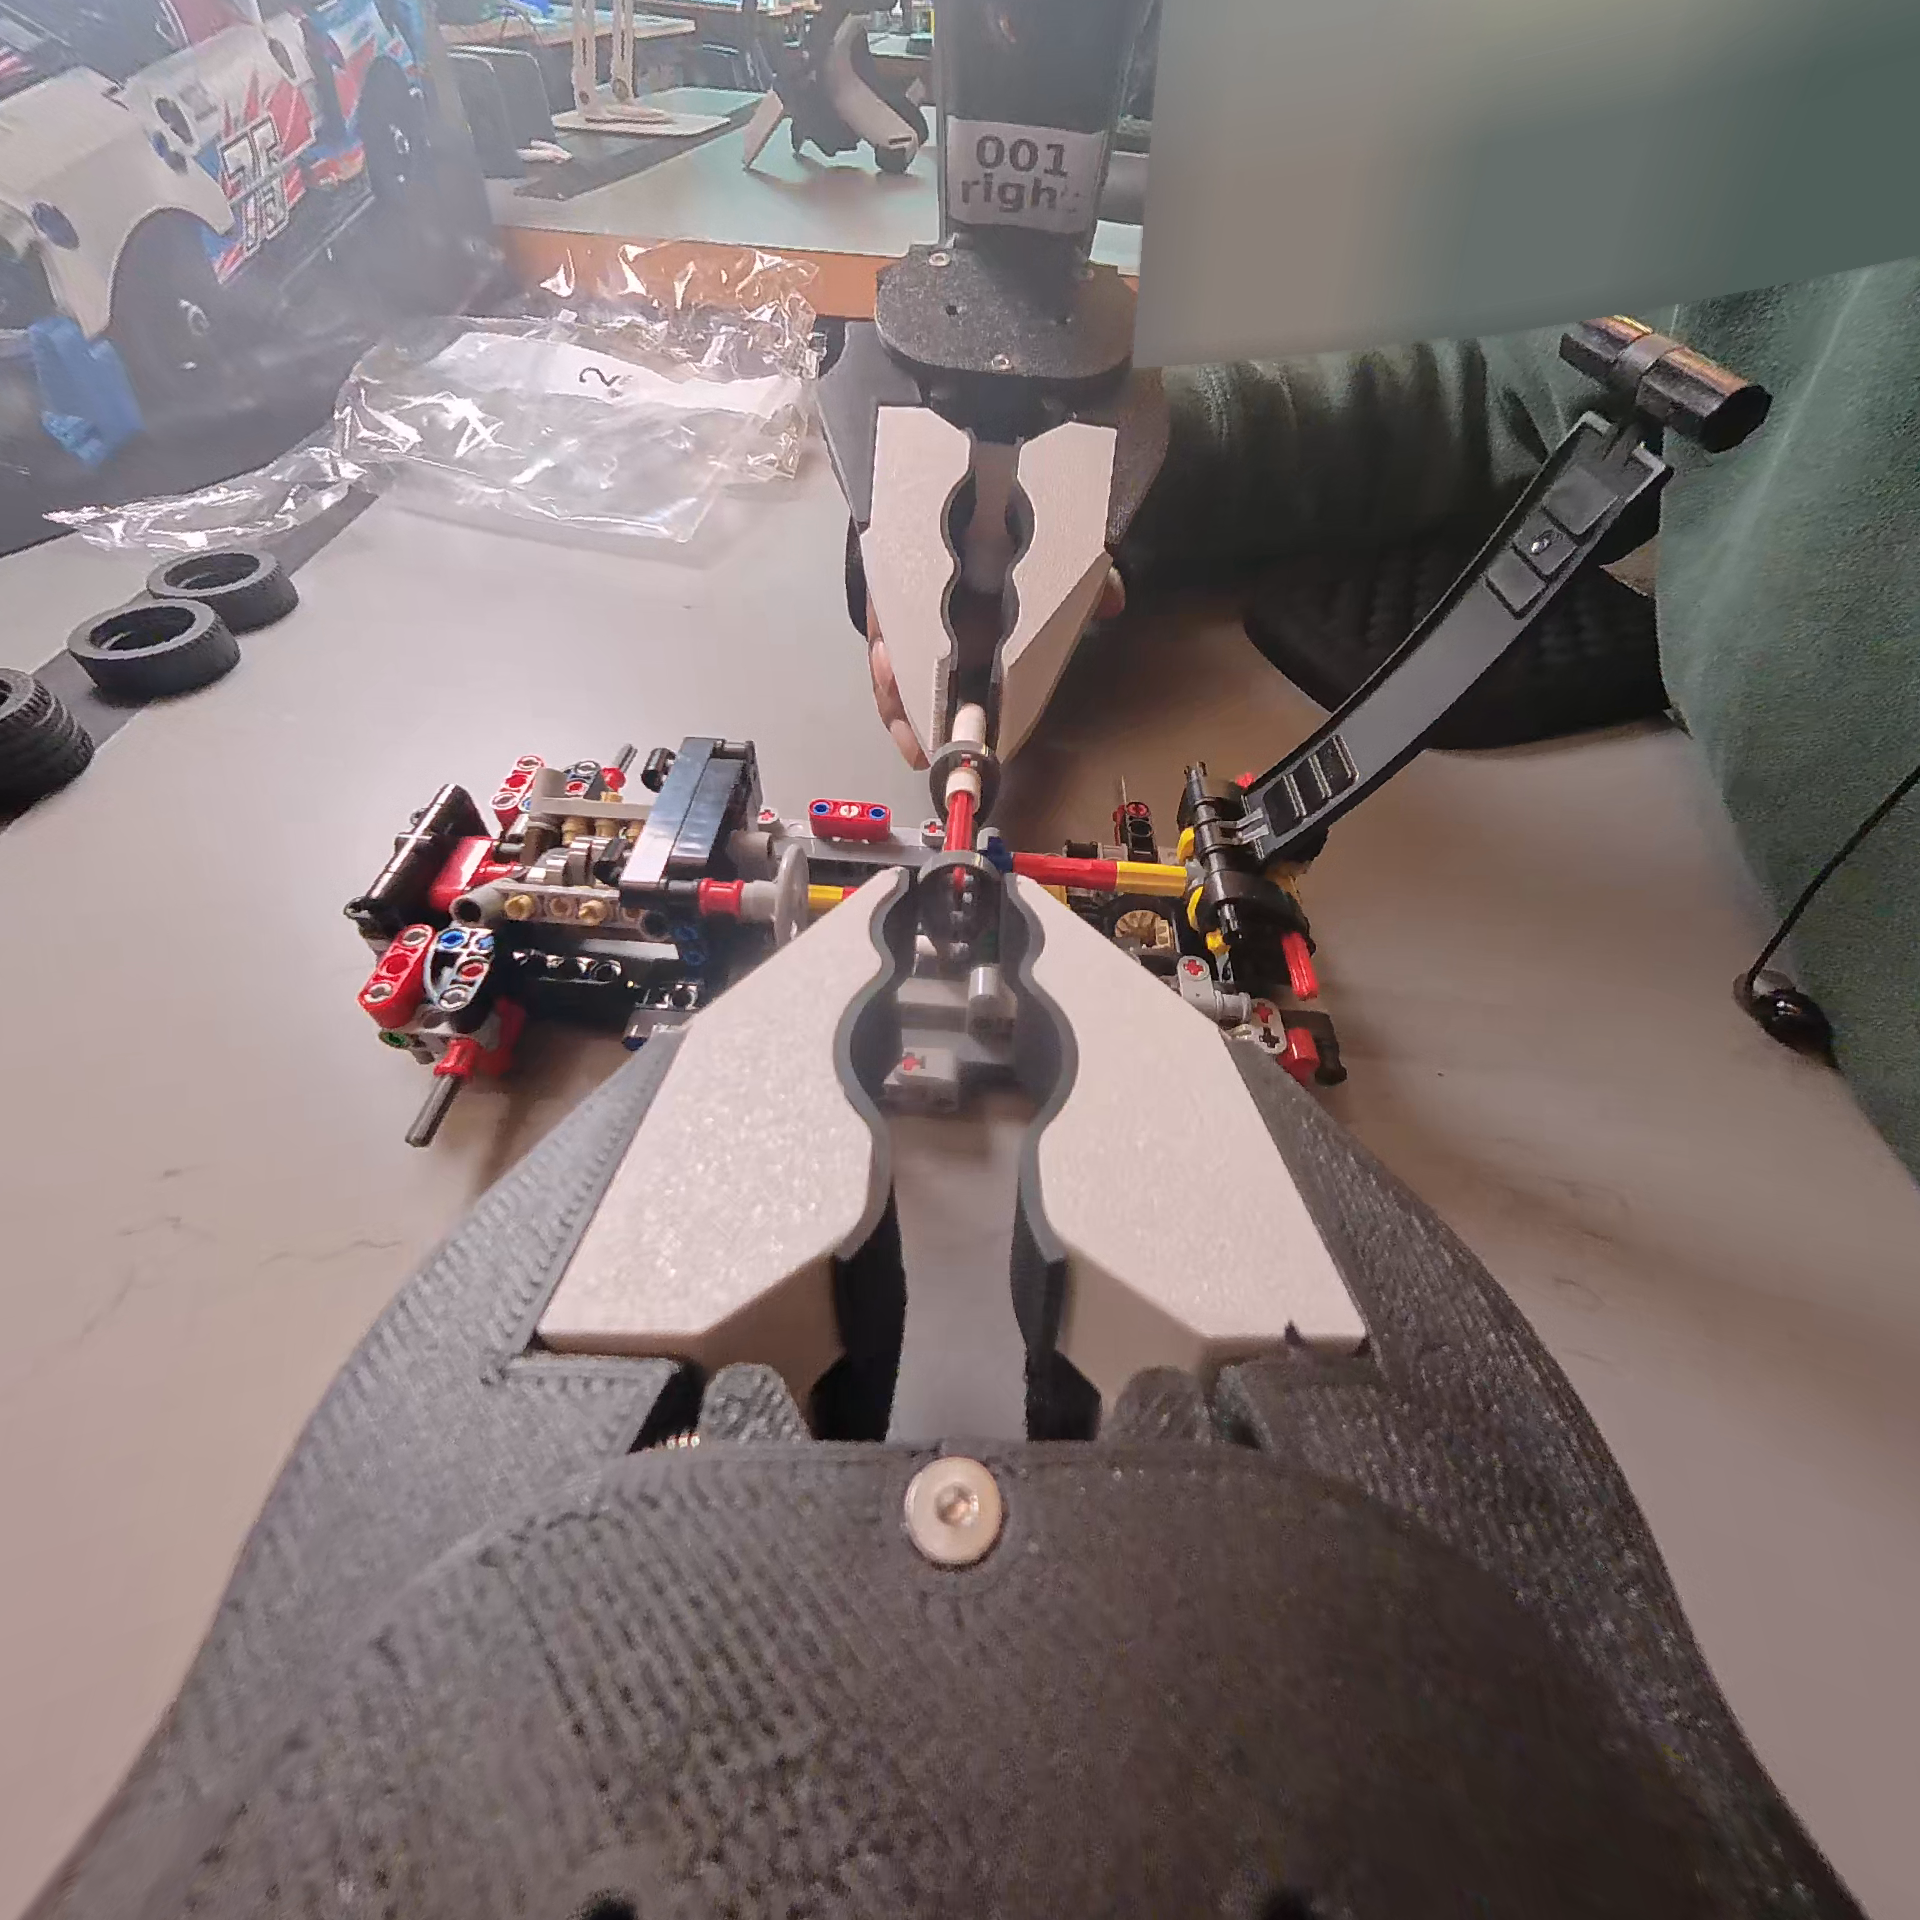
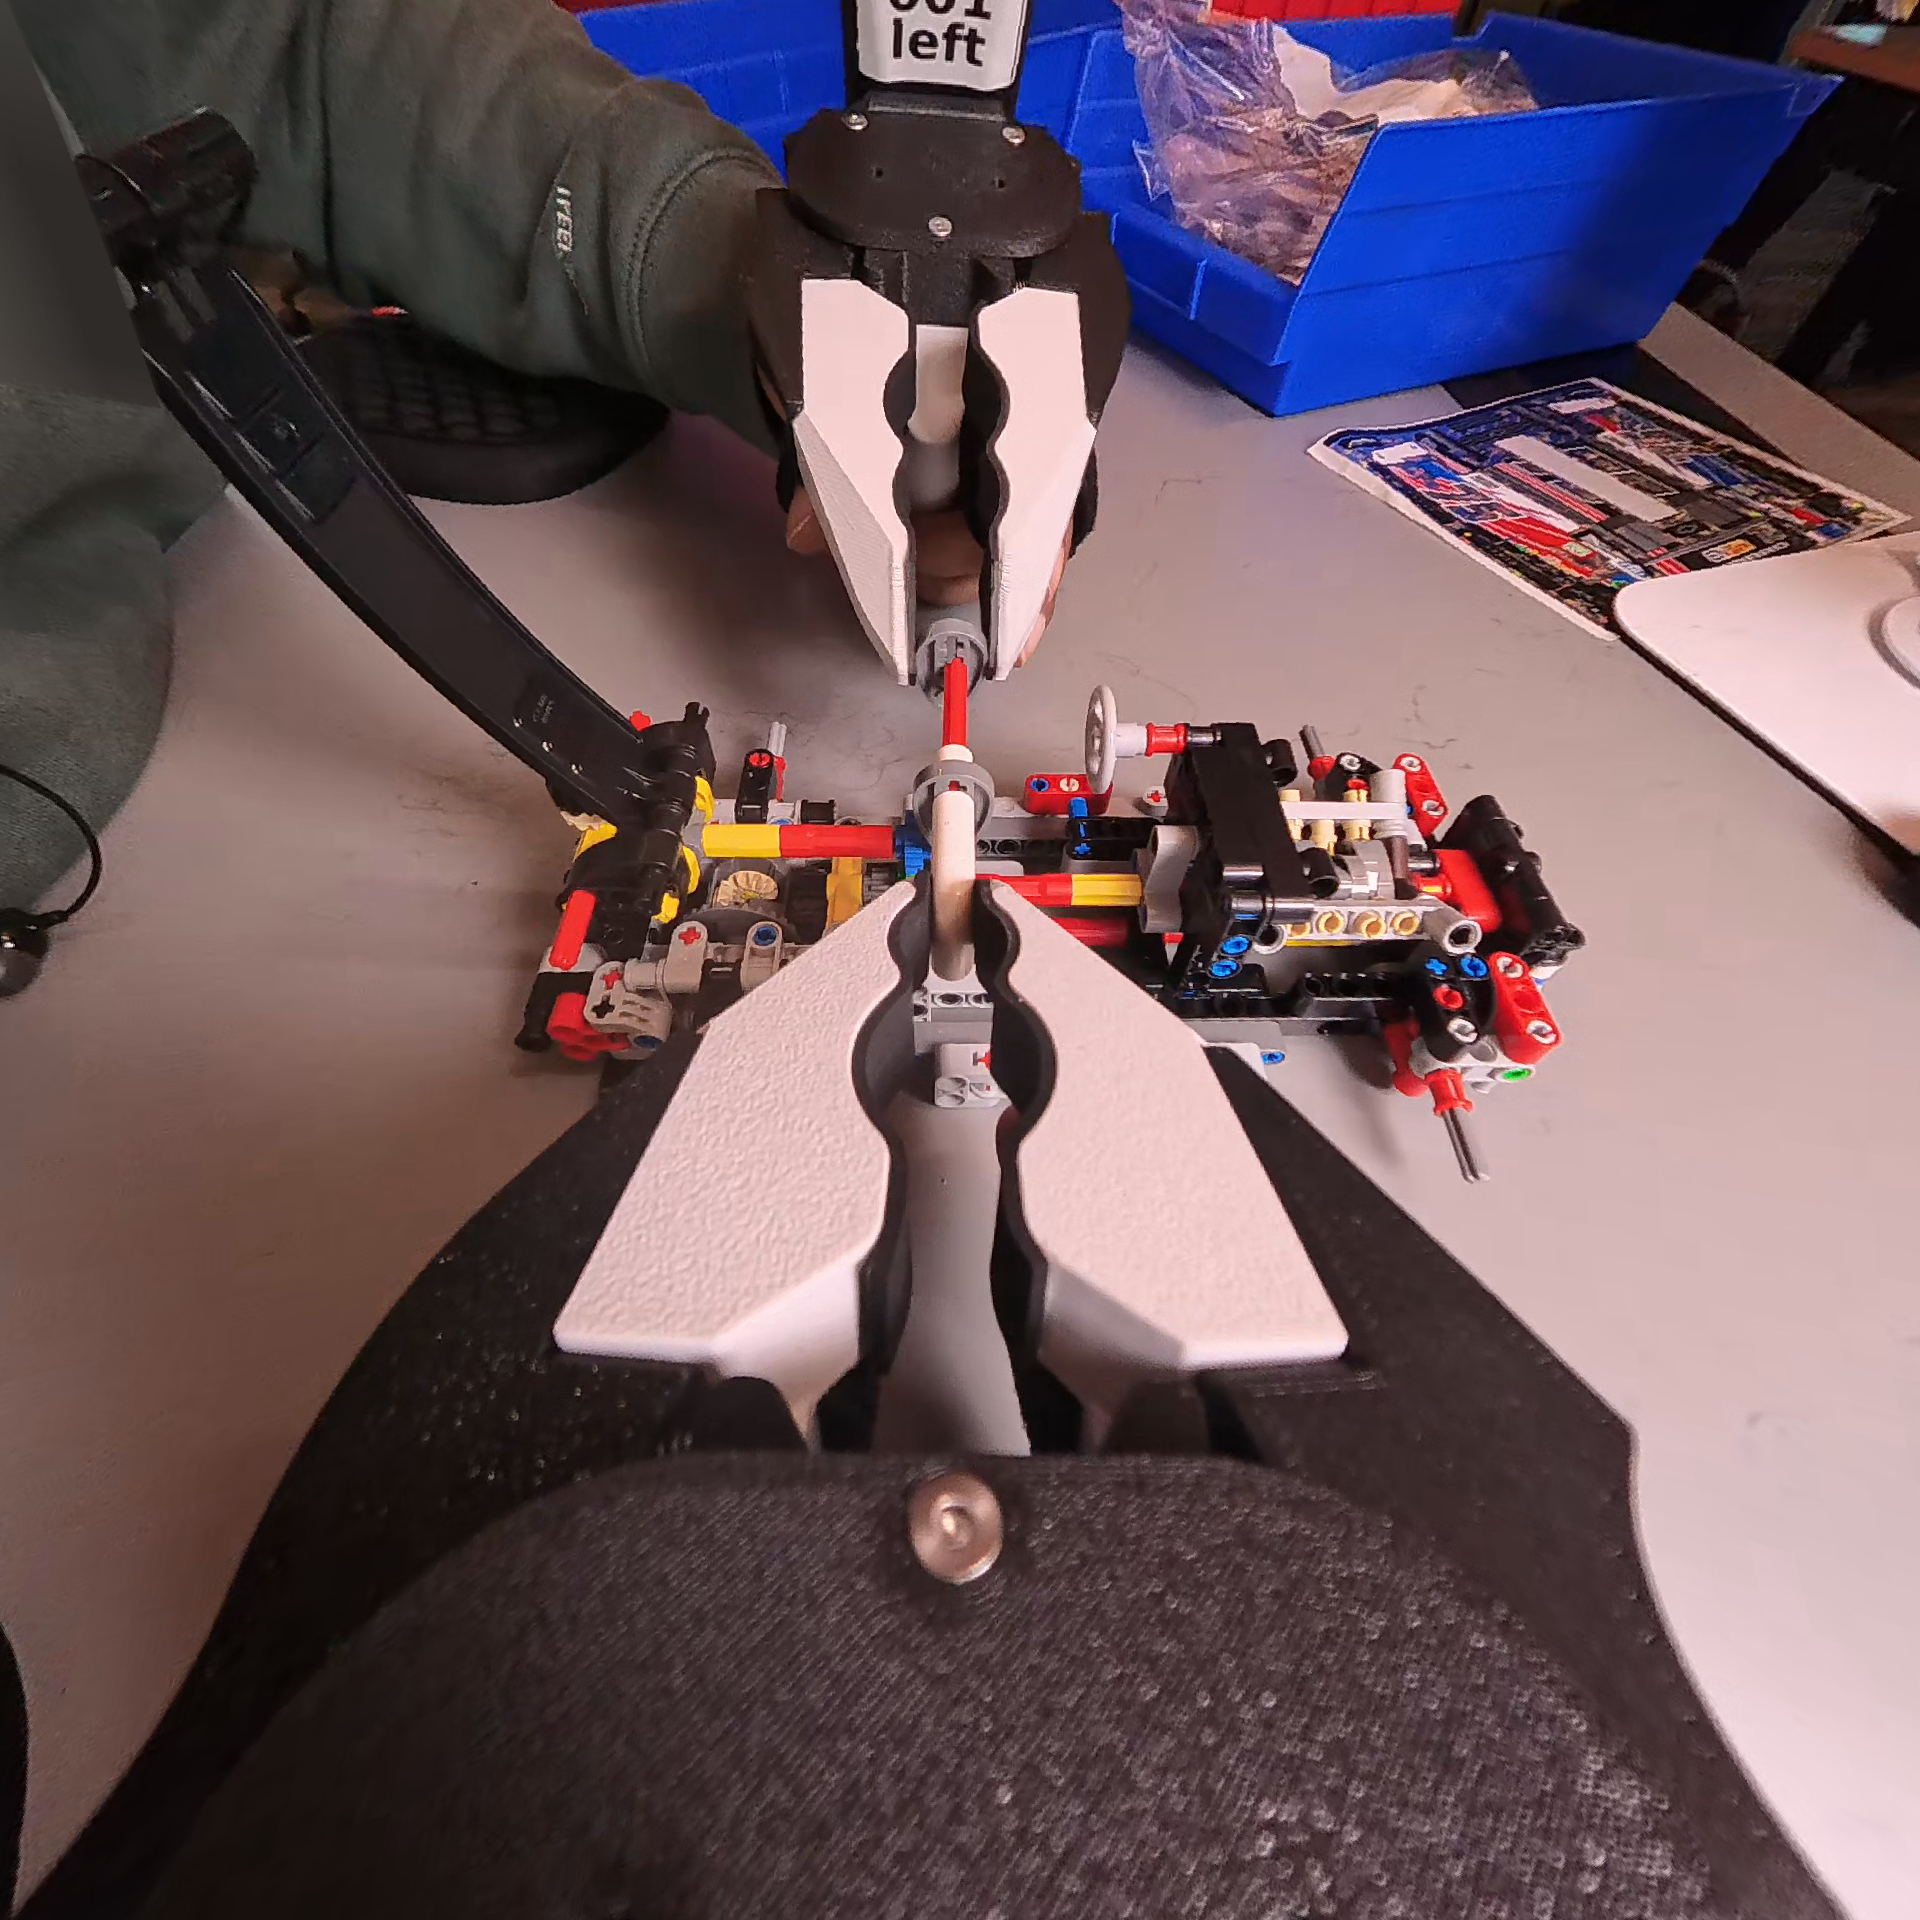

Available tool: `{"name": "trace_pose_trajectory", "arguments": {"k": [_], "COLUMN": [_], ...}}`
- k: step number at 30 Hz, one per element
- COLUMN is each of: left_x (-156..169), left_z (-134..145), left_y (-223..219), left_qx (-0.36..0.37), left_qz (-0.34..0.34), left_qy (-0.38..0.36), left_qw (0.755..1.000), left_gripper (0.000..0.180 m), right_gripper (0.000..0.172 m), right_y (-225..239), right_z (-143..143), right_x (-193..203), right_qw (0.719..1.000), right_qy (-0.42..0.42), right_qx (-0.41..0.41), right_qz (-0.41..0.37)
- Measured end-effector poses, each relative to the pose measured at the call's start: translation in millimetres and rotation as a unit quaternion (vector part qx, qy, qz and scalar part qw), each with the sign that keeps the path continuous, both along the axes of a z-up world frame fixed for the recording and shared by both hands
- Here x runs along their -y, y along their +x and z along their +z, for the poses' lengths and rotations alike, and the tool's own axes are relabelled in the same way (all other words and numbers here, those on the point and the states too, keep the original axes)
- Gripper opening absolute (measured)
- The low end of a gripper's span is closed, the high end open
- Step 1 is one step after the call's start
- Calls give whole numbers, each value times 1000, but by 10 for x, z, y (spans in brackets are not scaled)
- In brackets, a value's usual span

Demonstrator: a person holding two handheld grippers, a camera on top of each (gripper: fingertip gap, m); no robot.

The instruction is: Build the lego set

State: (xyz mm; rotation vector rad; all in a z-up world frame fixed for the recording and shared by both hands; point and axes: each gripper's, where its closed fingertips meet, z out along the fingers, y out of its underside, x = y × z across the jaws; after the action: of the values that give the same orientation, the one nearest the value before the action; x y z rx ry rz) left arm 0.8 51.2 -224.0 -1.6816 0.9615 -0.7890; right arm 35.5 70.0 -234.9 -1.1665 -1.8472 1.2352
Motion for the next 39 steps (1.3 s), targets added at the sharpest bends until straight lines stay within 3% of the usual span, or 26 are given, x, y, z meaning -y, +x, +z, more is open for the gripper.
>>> {"name": "trace_pose_trajectory", "arguments": {"k": [19, 39], "left_x": [-12, -7], "left_z": [-11, -35], "left_y": [14, 32], "left_qx": [-26, -125], "left_qz": [8, -19], "left_qy": [22, -22], "left_qw": [999, 992], "left_gripper": [13, 13], "right_gripper": [5, 4], "right_y": [-1, 6], "right_z": [-15, -25], "right_x": [5, 19], "right_qw": [1000, 999], "right_qy": [9, 10], "right_qx": [7, 33], "right_qz": [-3, -8]}}
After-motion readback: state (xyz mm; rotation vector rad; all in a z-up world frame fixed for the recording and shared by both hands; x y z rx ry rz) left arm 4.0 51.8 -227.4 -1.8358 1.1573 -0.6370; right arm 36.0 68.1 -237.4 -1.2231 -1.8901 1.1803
